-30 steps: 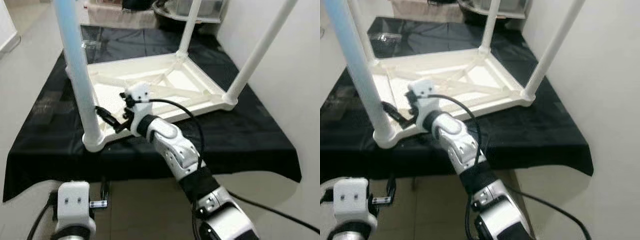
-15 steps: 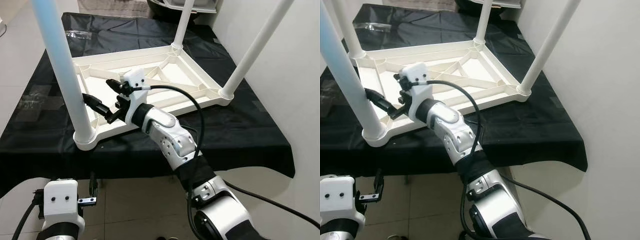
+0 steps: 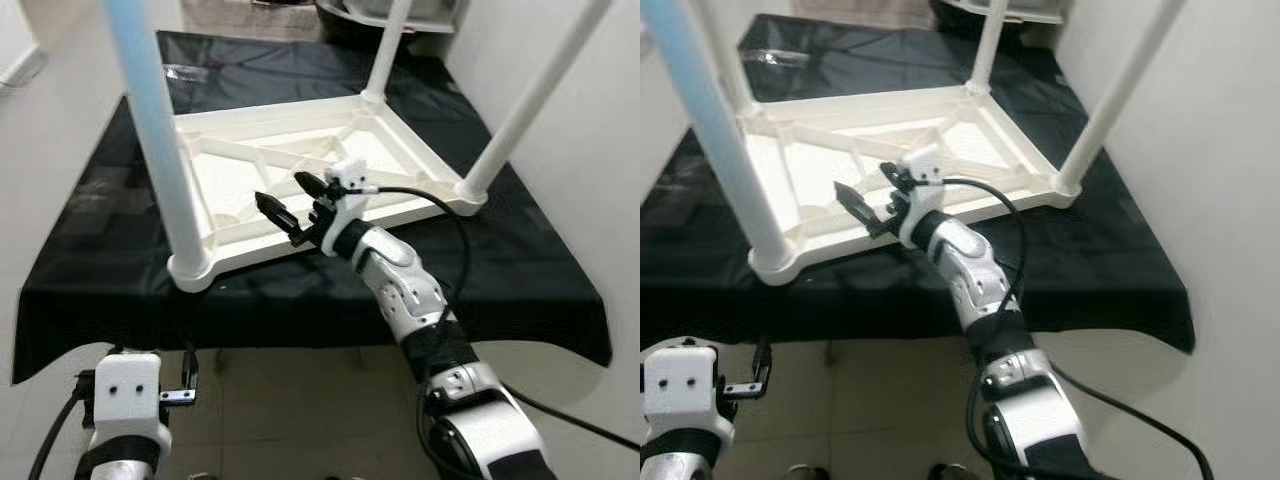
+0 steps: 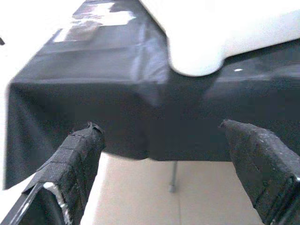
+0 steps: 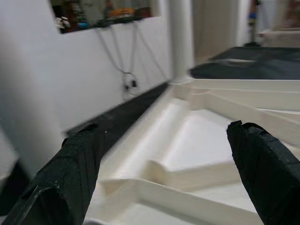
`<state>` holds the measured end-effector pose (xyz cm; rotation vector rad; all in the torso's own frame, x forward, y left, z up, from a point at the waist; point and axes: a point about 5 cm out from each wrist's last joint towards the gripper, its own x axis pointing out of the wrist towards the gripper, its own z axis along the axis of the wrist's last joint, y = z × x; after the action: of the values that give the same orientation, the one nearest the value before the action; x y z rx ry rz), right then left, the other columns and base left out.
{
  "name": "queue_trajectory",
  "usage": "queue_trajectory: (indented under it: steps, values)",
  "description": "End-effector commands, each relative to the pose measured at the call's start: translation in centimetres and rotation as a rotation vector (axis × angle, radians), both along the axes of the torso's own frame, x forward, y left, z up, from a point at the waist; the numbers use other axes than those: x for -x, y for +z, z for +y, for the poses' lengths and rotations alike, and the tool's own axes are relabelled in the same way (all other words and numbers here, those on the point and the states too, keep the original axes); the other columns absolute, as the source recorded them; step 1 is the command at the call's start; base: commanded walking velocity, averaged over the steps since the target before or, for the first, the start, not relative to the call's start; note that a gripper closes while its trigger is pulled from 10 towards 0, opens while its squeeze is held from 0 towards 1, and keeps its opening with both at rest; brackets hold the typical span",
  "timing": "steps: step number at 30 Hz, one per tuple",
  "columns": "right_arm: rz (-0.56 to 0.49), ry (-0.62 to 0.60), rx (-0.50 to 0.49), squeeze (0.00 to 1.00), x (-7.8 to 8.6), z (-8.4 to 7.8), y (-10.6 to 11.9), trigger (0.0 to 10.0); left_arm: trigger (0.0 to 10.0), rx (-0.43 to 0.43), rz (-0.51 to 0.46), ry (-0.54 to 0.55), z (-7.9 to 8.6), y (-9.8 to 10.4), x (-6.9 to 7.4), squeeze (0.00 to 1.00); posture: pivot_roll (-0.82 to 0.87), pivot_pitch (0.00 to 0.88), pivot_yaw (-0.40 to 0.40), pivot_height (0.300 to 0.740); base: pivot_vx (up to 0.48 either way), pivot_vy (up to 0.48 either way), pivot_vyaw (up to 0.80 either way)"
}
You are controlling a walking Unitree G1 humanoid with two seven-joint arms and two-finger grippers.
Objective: Building children table
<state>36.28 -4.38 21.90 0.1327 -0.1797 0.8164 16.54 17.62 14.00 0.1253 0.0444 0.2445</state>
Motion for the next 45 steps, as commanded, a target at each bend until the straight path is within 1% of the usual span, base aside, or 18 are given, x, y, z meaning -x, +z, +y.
queue_trajectory:
  steps: [1,3,6,7,8,9,11,12,13,15,18,22,23,26,30,36,40,45]
  values:
    - [-0.005,-0.023,-0.014,0.00,0.1,-0.1,0.0,10.0,10.0,0.008,0.031,-0.010,0.0,-0.6,0.2,0.00,0.03,0.145,-0.089,0.734,0.000,0.000,0.80]
    - [-0.001,-0.051,-0.021,0.00,0.0,-0.4,-0.1,10.0,10.0,0.006,0.030,-0.013,0.0,-0.6,0.1,0.00,0.04,0.141,-0.086,0.734,0.000,0.000,0.80]
    - [-0.014,-0.285,-0.016,0.00,-1.6,-2.7,0.4,10.0,10.0,0.004,0.032,-0.029,-0.1,-0.7,-0.1,0.00,0.04,0.128,-0.077,0.734,0.000,0.000,0.00]
    - [-0.014,-0.285,-0.016,0.00,-1.6,-2.7,0.4,10.0,10.0,0.004,0.032,-0.029,-0.1,-0.7,-0.1,0.00,0.04,0.128,-0.077,0.734,0.000,0.000,0.00]
    - [-0.024,-0.481,0.008,0.00,-2.6,-4.9,0.7,10.0,10.0,0.008,0.031,-0.039,-0.2,-0.7,-0.2,0.00,0.04,0.114,-0.078,0.734,0.000,0.000,0.00]
    - [-0.024,-0.481,0.008,0.00,-2.6,-4.9,0.7,10.0,10.0,0.008,0.031,-0.039,-0.2,-0.7,-0.2,0.00,0.04,0.114,-0.078,0.734,0.000,0.000,0.00]
    - [-0.016,-0.591,0.016,0.00,-2.9,-6.5,0.6,10.0,10.0,0.008,0.031,-0.046,-0.3,-0.8,-0.3,0.00,0.04,0.108,-0.075,0.734,0.000,0.000,0.00]
    - [-0.016,-0.591,0.016,0.00,-2.9,-6.5,0.6,10.0,10.0,0.008,0.031,-0.046,-0.3,-0.8,-0.3,0.00,0.04,0.108,-0.075,0.734,0.000,0.000,0.00]
    - [-0.010,-0.582,0.039,0.00,-2.4,-7.8,-0.5,10.0,10.0,0.007,0.032,-0.055,-0.4,-0.8,-0.4,0.00,0.04,0.102,-0.076,0.734,0.000,0.000,0.00]
    - [-0.006,-0.568,0.040,0.00,-2.2,-8.1,-0.9,10.0,10.0,0.006,0.032,-0.057,-0.4,-0.8,-0.4,0.00,0.04,0.102,-0.076,0.734,0.000,0.000,0.00]
    - [0.017,-0.442,-0.005,0.00,-0.2,-9.1,-2.7,10.0,10.0,0.003,0.036,-0.057,0.0,-1.0,-0.3,0.00,0.04,0.086,-0.073,0.734,0.000,0.000,0.00]
    - [0.041,-0.434,-0.003,0.00,1.1,-10.5,-4.1,10.0,10.0,0.000,0.041,-0.054,0.3,-1.1,-0.3,0.00,0.04,0.071,-0.063,0.734,0.000,0.000,0.00]
    - [0.056,-0.455,0.009,0.00,1.8,-11.6,-4.8,10.0,10.0,-0.001,0.043,-0.054,0.4,-1.2,-0.3,0.00,0.03,0.060,-0.057,0.734,0.000,0.000,0.80]
    - [0.064,-0.475,0.019,0.00,2.2,-12.3,-5.3,10.0,10.0,-0.002,0.045,-0.054,0.4,-1.3,-0.3,0.00,0.03,0.060,-0.057,0.734,0.000,0.000,0.80]
    - [0.099,-0.602,0.078,0.00,4.7,-14.5,-7.5,10.0,10.0,-0.002,0.040,-0.074,0.3,-1.4,-0.7,0.00,0.01,0.025,-0.025,0.734,0.000,0.000,0.80]
    - [0.126,-0.657,0.097,0.00,6.3,-14.8,-8.3,10.0,10.0,-0.002,0.037,-0.086,0.4,-1.3,-0.7,0.00,0.01,0.013,-0.015,0.734,0.000,0.000,0.80]
    - [0.157,-0.709,0.116,0.00,5.8,-15.2,-8.7,10.0,10.0,-0.003,0.039,-0.085,0.4,-1.4,-0.7,0.00,0.01,0.008,-0.014,0.734,0.000,0.000,0.20]
    - [0.144,-0.648,0.094,0.00,5.1,-14.3,-7.8,10.0,10.0,-0.007,0.029,-0.086,0.3,-1.4,-1.0,0.00,0.01,0.013,-0.023,0.734,0.000,0.000,0.00]
